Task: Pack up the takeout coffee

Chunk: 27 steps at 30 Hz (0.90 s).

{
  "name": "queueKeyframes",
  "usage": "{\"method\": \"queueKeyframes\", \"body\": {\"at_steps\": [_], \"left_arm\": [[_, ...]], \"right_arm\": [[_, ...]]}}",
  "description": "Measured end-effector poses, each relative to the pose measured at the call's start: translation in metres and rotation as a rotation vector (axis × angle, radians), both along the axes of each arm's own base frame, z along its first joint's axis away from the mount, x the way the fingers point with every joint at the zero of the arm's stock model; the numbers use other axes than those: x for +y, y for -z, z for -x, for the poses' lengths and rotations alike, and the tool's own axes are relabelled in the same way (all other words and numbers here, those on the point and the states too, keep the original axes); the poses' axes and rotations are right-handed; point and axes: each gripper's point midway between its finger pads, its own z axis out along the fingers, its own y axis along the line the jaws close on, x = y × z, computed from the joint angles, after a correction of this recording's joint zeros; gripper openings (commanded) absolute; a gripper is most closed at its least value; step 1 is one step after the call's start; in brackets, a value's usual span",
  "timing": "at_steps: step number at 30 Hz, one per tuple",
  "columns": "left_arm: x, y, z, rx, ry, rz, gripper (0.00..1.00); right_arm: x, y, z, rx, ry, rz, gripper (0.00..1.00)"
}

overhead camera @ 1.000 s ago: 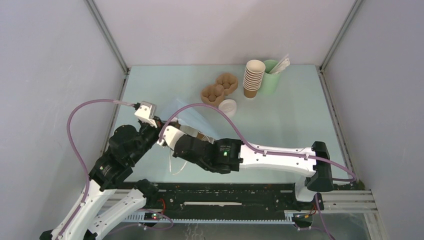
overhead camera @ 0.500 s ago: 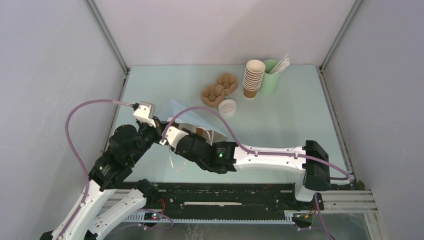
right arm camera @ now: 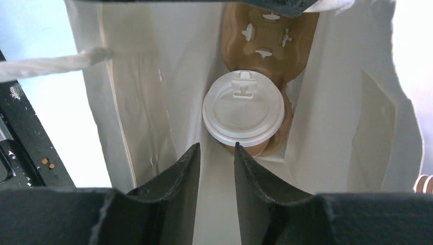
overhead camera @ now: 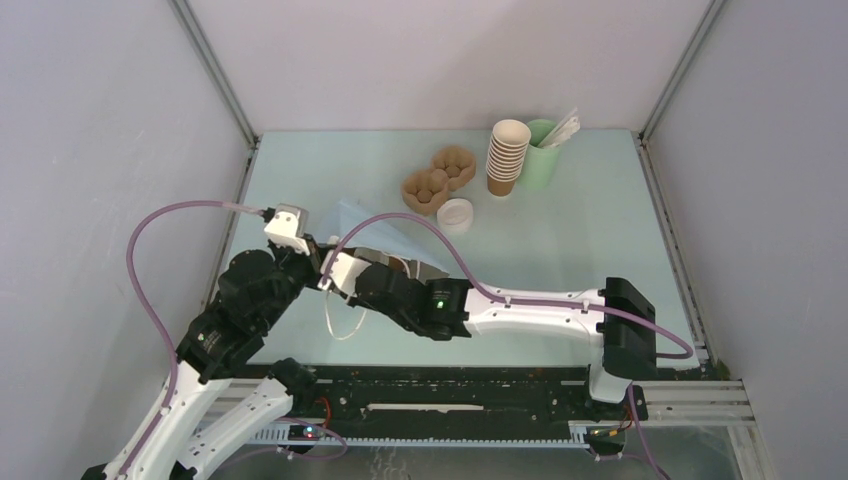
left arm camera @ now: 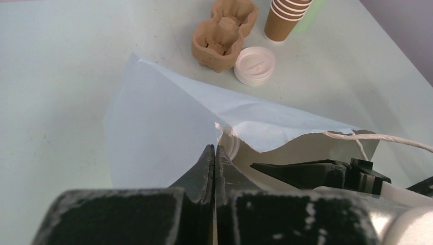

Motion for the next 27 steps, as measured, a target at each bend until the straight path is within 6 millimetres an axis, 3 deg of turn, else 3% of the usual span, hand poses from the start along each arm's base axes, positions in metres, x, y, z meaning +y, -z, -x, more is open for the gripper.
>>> {"method": "queueKeyframes", "body": {"at_steps": [20, 23, 27], "left_arm": [[-0.003, 0.001, 0.009, 0.005, 0.037, 0.008, 0.00], [-0.003, -0.003, 0.011, -0.007, 0.038, 0.025, 0.00], [-0.005, -0.015, 0.008, -0.044, 0.030, 0.066, 0.00]], "right_arm": [[0.000, 0.012, 0.001, 0.045, -0.083, -0.017, 0.63], [-0.007, 0.017, 0.004, 0.056, -0.074, -0.035, 0.63], [-0.023, 0.040, 0.008, 0.075, -0.073, 0.030, 0.64]]}}
